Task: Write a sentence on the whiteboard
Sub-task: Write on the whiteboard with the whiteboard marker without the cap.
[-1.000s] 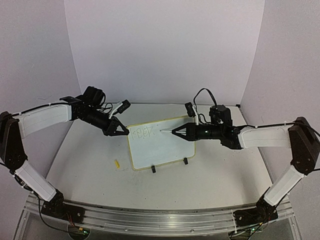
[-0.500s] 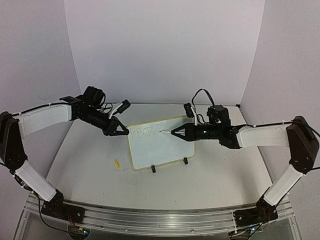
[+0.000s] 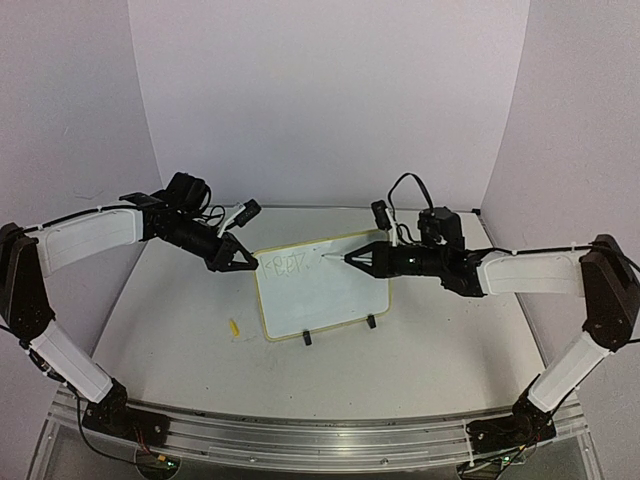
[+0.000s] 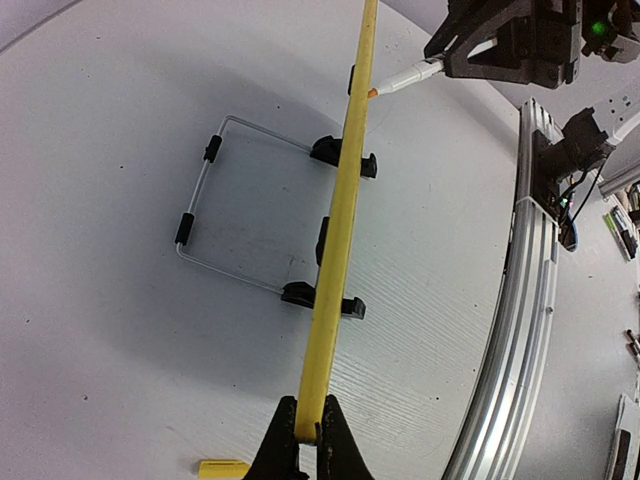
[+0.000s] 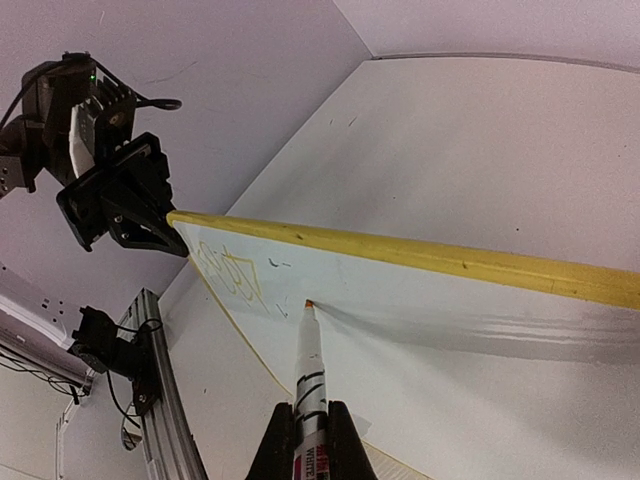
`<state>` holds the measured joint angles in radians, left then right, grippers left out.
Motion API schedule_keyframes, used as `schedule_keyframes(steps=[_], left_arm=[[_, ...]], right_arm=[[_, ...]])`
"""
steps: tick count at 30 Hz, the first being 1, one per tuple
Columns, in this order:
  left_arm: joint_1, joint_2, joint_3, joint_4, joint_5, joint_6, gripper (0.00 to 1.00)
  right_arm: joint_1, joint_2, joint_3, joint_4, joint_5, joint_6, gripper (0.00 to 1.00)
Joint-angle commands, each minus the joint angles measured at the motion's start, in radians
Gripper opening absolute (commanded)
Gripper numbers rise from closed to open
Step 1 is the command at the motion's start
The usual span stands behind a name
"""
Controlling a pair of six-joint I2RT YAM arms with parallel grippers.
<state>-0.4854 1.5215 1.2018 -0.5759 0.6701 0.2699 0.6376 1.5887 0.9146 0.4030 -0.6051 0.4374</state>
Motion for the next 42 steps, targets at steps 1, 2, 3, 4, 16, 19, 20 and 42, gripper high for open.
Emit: schedule_keyframes(steps=[1, 2, 3, 4, 16, 19, 20, 42], left_arm=[[0.001, -0.001, 0.004, 0.002, -0.046, 0.038, 0.00], [0.000, -0.001, 0.004, 0.002, -0.045, 0.038, 0.00], [0.000, -0.001, 0.005, 0.001, -0.045, 0.038, 0.00], [0.001, -0.001, 0.005, 0.001, -0.046, 0.038, 0.00], [0.000, 0.002, 0.006, 0.000, -0.042, 0.038, 0.00], [-0.001, 0.002, 0.006, 0.000, -0.043, 0.037, 0.00], [-0.001, 0.003, 0.006, 0.001, -0.043, 0.037, 0.00], [-0.001, 0.001, 0.008, -0.001, -0.044, 0.040, 0.00]], right_arm=[[-0.007, -0.035, 0.037, 0.040, 0.070, -0.008, 0.00], [-0.007, -0.035, 0.035, 0.041, 0.073, -0.009, 0.00], [-0.007, -0.035, 0.032, 0.042, 0.075, -0.008, 0.00], [-0.007, -0.035, 0.029, 0.042, 0.078, -0.009, 0.00], [-0.007, -0.006, -0.038, 0.046, 0.074, 0.013, 0.00], [-0.007, -0.005, -0.057, 0.054, 0.077, 0.020, 0.00], [-0.007, -0.006, -0.062, 0.055, 0.078, 0.021, 0.00], [-0.007, -0.067, -0.019, 0.106, 0.137, 0.032, 0.00]])
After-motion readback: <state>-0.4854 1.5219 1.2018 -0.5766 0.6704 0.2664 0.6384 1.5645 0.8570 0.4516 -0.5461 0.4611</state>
